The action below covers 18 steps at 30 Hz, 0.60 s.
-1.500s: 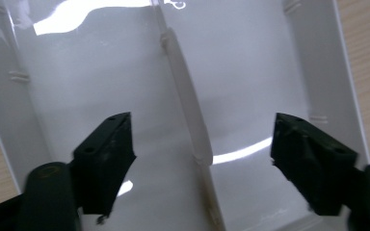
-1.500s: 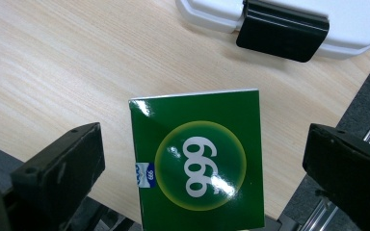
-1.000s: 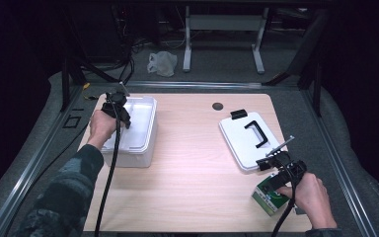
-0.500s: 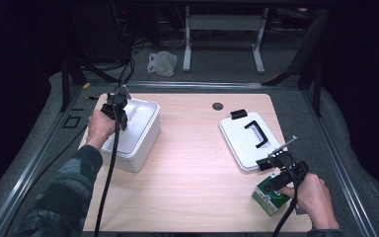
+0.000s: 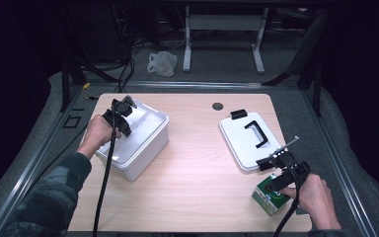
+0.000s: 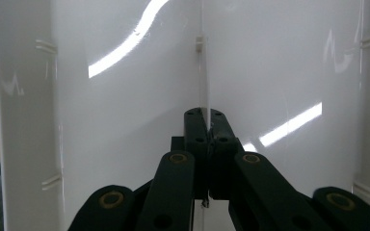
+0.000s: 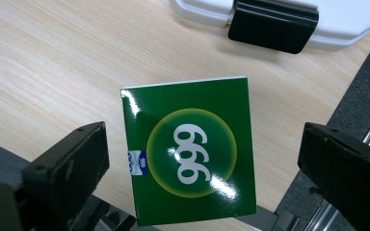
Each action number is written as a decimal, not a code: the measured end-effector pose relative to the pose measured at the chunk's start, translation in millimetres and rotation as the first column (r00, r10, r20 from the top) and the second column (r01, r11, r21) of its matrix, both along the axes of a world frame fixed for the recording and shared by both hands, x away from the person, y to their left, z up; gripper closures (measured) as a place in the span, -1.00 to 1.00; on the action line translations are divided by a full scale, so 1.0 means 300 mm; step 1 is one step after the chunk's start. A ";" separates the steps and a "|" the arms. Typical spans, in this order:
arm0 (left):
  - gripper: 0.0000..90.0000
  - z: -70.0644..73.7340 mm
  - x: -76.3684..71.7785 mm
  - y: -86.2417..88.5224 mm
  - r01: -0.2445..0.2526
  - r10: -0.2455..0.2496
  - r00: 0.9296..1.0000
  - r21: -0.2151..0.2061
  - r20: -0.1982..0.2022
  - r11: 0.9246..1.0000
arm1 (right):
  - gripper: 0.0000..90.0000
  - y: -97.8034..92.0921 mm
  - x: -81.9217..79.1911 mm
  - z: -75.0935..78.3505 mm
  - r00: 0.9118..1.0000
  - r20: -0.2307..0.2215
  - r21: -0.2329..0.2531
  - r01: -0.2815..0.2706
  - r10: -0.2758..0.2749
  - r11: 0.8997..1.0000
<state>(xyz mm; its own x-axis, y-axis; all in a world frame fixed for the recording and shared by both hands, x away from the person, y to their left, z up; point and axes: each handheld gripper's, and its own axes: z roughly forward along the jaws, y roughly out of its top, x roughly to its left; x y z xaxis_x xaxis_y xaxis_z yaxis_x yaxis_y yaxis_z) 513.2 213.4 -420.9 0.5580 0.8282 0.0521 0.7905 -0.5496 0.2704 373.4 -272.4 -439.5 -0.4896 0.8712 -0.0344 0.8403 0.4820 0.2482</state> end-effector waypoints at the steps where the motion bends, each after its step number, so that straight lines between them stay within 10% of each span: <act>1: 0.99 0.000 -0.008 -0.006 0.026 -0.026 1.000 -0.001 0.003 1.000 | -0.92 -0.002 0.000 0.000 1.000 -0.002 -0.001 0.003 -0.003 1.000; 11: 0.99 0.000 -0.086 -0.110 0.242 -0.242 0.970 0.011 0.019 0.970 | -0.92 0.000 -0.002 0.002 1.000 -0.001 0.000 -0.002 0.002 1.000; 14: 0.99 -0.001 -0.110 -0.151 0.303 -0.303 0.953 0.013 0.020 0.953 | -0.92 -0.001 -0.002 0.003 1.000 -0.001 0.001 -0.004 0.004 1.000; 18: 0.99 0.000 -0.155 -0.227 0.428 -0.429 0.903 0.026 0.019 0.903 | -0.92 -0.010 -0.005 0.010 1.000 0.004 0.008 0.005 -0.005 1.000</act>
<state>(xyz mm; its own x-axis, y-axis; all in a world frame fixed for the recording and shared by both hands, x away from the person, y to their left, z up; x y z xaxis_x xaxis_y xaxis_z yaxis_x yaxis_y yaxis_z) 466.8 145.3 -420.8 0.8573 0.5079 0.0845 0.4706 -0.8396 0.2712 372.0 -275.4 -436.6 -0.4848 0.8742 -0.0293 0.8420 0.4755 0.2550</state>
